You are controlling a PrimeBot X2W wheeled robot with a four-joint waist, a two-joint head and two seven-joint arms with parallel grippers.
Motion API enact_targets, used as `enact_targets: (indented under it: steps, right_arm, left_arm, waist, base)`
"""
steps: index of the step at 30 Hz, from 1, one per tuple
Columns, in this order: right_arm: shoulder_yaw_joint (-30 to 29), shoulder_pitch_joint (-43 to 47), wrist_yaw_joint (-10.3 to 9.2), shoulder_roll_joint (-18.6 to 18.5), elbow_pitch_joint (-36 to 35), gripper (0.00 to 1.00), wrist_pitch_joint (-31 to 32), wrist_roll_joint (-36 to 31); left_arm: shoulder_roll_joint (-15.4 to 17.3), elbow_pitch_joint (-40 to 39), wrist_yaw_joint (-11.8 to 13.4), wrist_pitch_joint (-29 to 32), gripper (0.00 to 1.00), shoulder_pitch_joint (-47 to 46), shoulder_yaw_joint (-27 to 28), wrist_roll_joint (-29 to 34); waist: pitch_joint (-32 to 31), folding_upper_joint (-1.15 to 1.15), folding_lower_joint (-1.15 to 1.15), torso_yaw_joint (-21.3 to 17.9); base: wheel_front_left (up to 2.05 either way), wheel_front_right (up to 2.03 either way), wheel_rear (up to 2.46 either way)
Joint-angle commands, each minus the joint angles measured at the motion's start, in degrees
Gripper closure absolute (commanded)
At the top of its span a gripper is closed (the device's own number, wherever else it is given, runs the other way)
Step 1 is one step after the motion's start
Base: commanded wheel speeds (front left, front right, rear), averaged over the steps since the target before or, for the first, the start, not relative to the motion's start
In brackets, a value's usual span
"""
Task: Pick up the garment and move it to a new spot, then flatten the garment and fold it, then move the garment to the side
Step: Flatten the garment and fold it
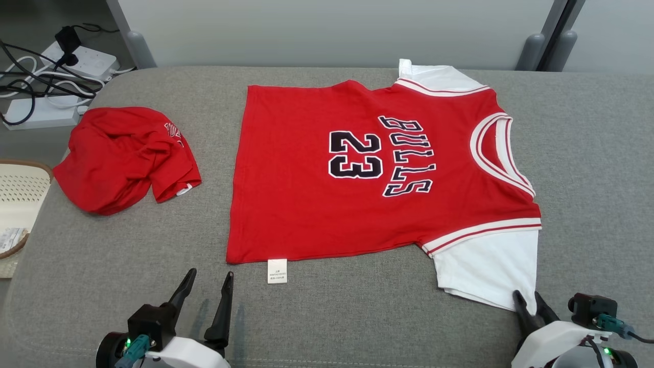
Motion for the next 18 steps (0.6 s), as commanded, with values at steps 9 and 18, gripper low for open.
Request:
enact_targets:
  steps: [9,18]
  right_arm:
    - [0.6,-2.1,0.07,-2.4,-0.7,1.0,-1.1,0.9]
    - [-1.4,-1.1,0.07,-4.6,-7.7,1.0,-1.3,-1.2]
  left_arm:
    - [0.8,0.4,-0.4,-0.6,0.0,-6.5,1.3,-2.4]
    - [0.5,11.2,-0.4,-0.6,0.0,-12.1,2.3,-7.5]
  waist:
    - [1.9,0.0,0.0,-2.2]
    - [4.3,0.0,0.0,-6.3]
  base:
    - [0.0,0.0,0.0]
    - [0.0,0.0,0.0]
